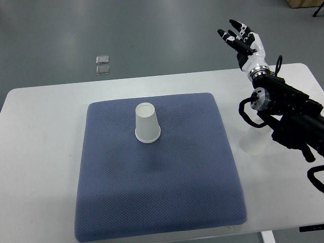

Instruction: Stack paper cups

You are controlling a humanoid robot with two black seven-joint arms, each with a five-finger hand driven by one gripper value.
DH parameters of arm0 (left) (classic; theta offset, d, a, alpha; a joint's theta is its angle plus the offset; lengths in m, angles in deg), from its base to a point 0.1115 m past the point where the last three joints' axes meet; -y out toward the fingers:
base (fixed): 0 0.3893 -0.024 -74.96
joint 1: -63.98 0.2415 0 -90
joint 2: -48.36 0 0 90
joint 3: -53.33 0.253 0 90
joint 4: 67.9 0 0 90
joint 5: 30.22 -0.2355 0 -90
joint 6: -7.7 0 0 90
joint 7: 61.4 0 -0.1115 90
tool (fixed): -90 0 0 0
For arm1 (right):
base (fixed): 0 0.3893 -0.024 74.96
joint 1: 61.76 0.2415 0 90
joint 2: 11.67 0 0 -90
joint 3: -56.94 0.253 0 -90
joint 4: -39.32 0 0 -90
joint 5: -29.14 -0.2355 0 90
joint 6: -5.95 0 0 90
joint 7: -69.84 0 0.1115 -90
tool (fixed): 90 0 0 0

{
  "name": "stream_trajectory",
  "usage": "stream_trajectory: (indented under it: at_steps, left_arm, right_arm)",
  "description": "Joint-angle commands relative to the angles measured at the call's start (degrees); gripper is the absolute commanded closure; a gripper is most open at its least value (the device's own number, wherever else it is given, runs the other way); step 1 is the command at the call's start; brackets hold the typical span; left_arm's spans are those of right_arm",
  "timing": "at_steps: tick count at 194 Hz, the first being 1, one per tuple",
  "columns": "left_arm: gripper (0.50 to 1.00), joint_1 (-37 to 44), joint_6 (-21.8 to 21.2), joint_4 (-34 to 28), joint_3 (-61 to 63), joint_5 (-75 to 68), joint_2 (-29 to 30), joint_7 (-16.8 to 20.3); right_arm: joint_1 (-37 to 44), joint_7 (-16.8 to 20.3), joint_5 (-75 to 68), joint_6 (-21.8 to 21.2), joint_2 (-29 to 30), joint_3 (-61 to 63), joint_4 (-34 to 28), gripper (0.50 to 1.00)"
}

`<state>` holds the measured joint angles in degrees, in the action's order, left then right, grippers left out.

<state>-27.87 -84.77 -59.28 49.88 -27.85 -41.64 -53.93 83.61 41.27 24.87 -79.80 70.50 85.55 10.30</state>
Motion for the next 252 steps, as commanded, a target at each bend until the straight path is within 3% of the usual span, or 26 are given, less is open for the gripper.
stream_trajectory:
  at_steps: [1,116,137,156,189,210,228,238,239,252]
  left_arm:
    - [0.500,0.17,0.01,0.00,0.02,-0.08,0.00,-0.09]
    - [0.500,2.11,0.01,0.00,0.02,0.01,0.00,0.00]
    - [0.500,2.02,0.01,0.00,0.02,0.01,0.00,0.00]
    - [0.500,2.11,0.01,0.00,0.02,0.01,0.00,0.00]
    - [0.500,2.02,0.01,0.00,0.02,0.01,0.00,0.00]
    - [0.500,2.02,0.01,0.00,0.02,0.01,0.00,0.00]
    - [0.500,2.02,0.01,0.00,0.02,0.01,0.00,0.00]
    - [0.500,2.02,0.01,0.00,0.02,0.01,0.00,0.00]
    - [0.500,2.02,0.01,0.00,0.02,0.01,0.00,0.00]
    - [0.500,2.02,0.01,0.00,0.02,0.01,0.00,0.00]
  right_arm:
    - [0.00,0.00,-0.22,-0.04,0.00,0.04,0.01,0.603]
    - [3.26,0.35,0.13,0.05,-0.79,-0.66,-0.43,0.605]
    - [6.42,2.64,0.31,-0.48,-1.67,-1.27,-0.34,0.605]
    - [7.82,5.80,1.97,-1.09,-5.09,-1.98,-0.60,0.605]
    - [9.85,6.06,13.40,-1.09,-9.14,-6.90,-4.74,0.605]
    - [11.52,6.15,22.98,-1.71,-14.85,-11.65,-10.45,0.605]
    - [13.62,6.15,28.69,-5.39,-20.12,-15.77,-15.54,0.605]
    - [13.63,6.15,28.69,-5.40,-20.12,-15.78,-15.55,0.605]
    - [14.50,6.15,30.78,-8.79,-23.17,-17.08,-18.33,0.605]
    - [15.56,6.15,33.53,-13.13,-26.80,-18.06,-21.61,0.605]
